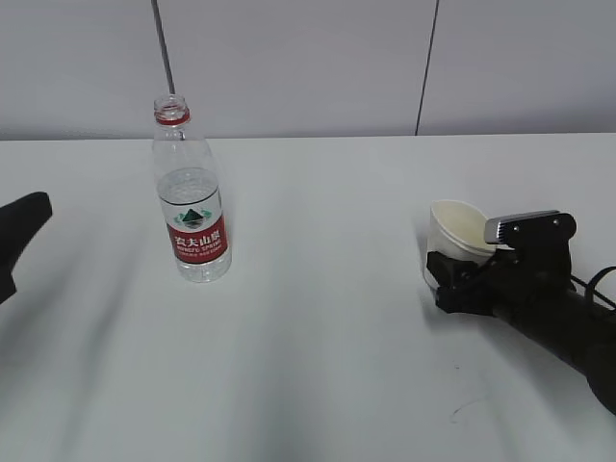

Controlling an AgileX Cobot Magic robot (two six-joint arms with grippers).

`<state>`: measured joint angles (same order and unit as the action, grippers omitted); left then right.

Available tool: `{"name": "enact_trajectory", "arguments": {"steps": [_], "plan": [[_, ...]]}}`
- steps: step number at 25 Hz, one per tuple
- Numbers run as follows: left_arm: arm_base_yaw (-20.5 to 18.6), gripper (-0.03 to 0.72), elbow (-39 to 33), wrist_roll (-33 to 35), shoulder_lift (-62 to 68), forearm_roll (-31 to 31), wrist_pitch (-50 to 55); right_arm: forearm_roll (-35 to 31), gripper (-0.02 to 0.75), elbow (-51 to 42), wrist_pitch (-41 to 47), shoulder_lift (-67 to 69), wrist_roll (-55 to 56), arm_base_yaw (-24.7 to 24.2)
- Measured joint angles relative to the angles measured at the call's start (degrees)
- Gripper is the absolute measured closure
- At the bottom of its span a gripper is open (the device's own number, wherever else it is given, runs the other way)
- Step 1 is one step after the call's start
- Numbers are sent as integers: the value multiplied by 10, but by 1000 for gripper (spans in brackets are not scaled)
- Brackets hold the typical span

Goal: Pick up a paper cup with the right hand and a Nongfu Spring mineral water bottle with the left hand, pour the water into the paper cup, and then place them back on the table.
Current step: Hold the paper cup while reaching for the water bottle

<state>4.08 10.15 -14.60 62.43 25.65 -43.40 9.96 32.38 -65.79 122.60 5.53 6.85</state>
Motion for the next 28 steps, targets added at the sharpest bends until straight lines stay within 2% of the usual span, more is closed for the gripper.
{"name": "enact_trajectory", "arguments": {"steps": [3, 6, 12, 15, 19, 24, 28], "plan": [[0, 105, 0, -1, 44, 2, -34, 1, 261, 0, 0, 0, 0, 0], [0, 67, 0, -2, 105, 3, -78, 6, 261, 0, 0, 0, 0, 0], [0, 59, 3, 12, 239, 4, -206, 17, 262, 0, 0, 0, 0, 0], [0, 59, 14, 29, 310, 11, -214, 26, 262, 0, -1, 0, 0, 0], [0, 63, 50, 51, 383, 53, -215, 42, 262, 0, -1, 0, -6, 0], [1, 71, 98, 54, 433, 60, -218, 66, 262, 0, -1, 0, -10, 0], [26, 74, 134, 55, 463, 60, -218, 71, 262, 0, -1, 0, -11, 0]]}}
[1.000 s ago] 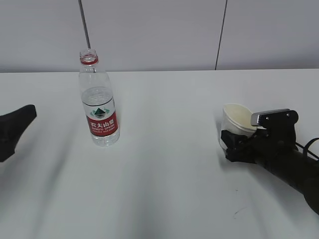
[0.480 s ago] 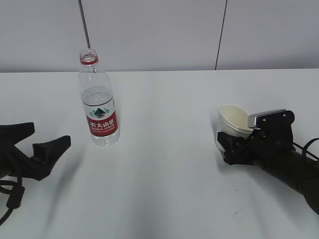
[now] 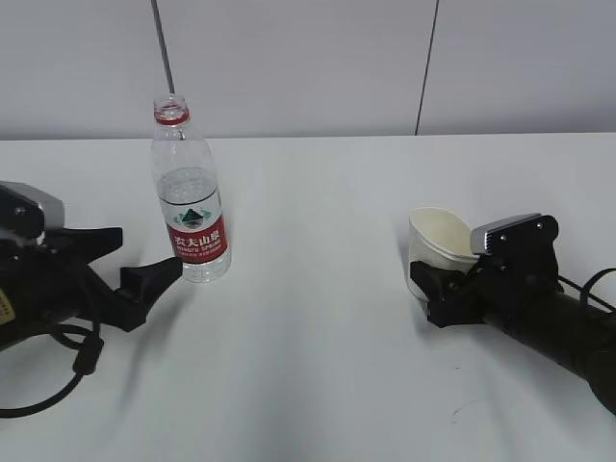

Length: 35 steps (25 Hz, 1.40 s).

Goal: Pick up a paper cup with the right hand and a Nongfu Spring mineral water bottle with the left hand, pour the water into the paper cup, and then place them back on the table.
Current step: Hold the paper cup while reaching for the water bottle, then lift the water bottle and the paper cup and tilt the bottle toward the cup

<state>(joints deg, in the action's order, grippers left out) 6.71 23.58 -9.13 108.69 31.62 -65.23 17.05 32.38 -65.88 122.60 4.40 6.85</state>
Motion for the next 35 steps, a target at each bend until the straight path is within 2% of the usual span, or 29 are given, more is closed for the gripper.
{"name": "enact_trajectory", "arguments": {"steps": [3, 6, 11, 18, 24, 27, 31, 35], "plan": [[31, 78, 29, 1, 23, -15, 0, 1, 262, 0, 0, 0, 0, 0], [57, 81, 57, 7, 49, -58, -1, 8, 262, 0, 0, 0, 0, 0], [87, 84, 108, 9, 90, -90, 0, 25, 262, 0, 0, 0, 0, 0], [102, 96, 163, 11, 128, -147, 0, 31, 263, 0, 0, 0, -1, 0], [102, 104, 185, 11, 146, -151, 0, 48, 263, 0, 0, 0, -1, 0], [103, 148, 185, 11, 146, -149, 0, 68, 263, 0, 0, 0, -1, 0], [103, 259, 185, 11, 146, -144, 0, 103, 263, 0, 0, 0, -1, 0], [103, 298, 186, 11, 146, -141, -1, 138, 263, 0, 0, 0, -1, 0]]}}
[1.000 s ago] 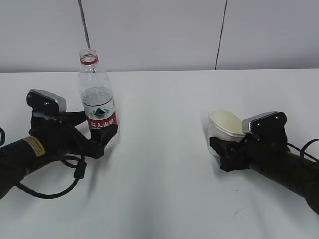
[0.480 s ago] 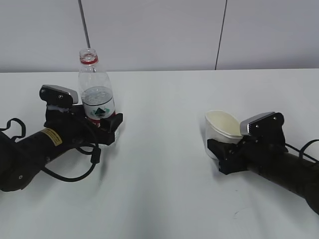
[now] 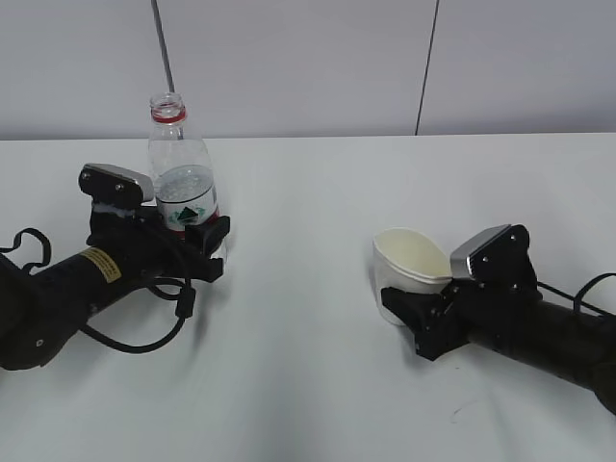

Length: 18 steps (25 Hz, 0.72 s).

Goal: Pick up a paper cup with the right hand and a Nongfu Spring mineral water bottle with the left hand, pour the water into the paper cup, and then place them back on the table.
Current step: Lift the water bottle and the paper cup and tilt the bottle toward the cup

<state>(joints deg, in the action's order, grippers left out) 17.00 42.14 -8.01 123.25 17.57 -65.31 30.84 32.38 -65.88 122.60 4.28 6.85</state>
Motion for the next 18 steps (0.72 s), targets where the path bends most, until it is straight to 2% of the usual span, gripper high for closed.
{"name": "enact_trajectory", "arguments": {"steps": [8, 15, 18], "plan": [[0, 300, 0, 0, 0, 0, 0, 86, 264, 7, 0, 0, 33, 0], [0, 300, 0, 1, 0, 0, 0, 174, 264, 55, 1, 0, 109, 0], [0, 300, 0, 20, -2, 1, 1, 211, 264, 79, 11, 0, 147, 0]]}}
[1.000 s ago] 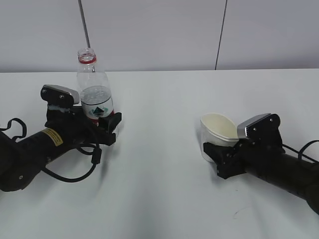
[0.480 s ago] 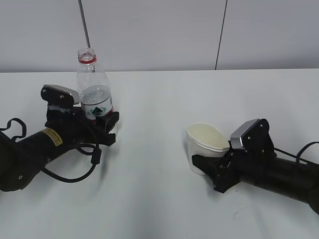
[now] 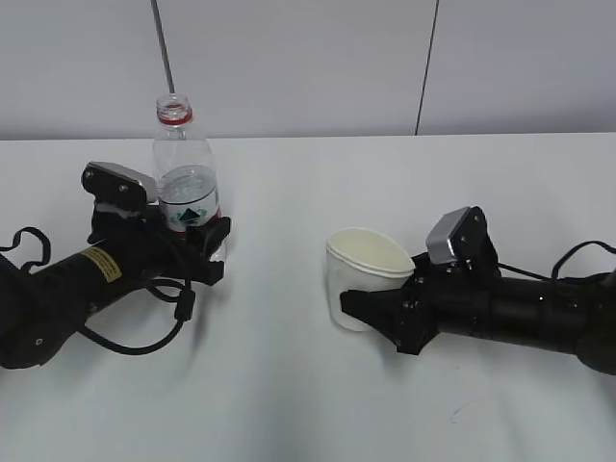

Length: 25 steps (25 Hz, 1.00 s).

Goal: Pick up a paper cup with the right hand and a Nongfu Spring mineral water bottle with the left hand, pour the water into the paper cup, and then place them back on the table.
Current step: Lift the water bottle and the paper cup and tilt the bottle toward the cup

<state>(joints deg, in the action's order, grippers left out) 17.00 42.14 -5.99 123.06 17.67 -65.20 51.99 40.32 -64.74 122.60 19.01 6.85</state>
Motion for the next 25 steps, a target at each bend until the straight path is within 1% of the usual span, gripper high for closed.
{"name": "enact_trajectory", "arguments": {"steps": [5, 14, 17, 22, 25], "plan": [[0, 300, -1, 51, -28, -1, 33, 54, 264, 39, 28, 0, 80, 0], [0, 300, -2, 159, -99, -1, 117, 141, 264, 95, 50, 1, 170, 2], [0, 300, -3, 199, -120, -1, 146, 163, 264, 119, 70, 2, 190, 19], [0, 300, -3, 260, -153, -1, 205, 179, 264, 151, 85, 4, 212, 51], [0, 300, -4, 299, -167, -5, 232, 187, 264, 167, 87, 4, 232, 57]]}}
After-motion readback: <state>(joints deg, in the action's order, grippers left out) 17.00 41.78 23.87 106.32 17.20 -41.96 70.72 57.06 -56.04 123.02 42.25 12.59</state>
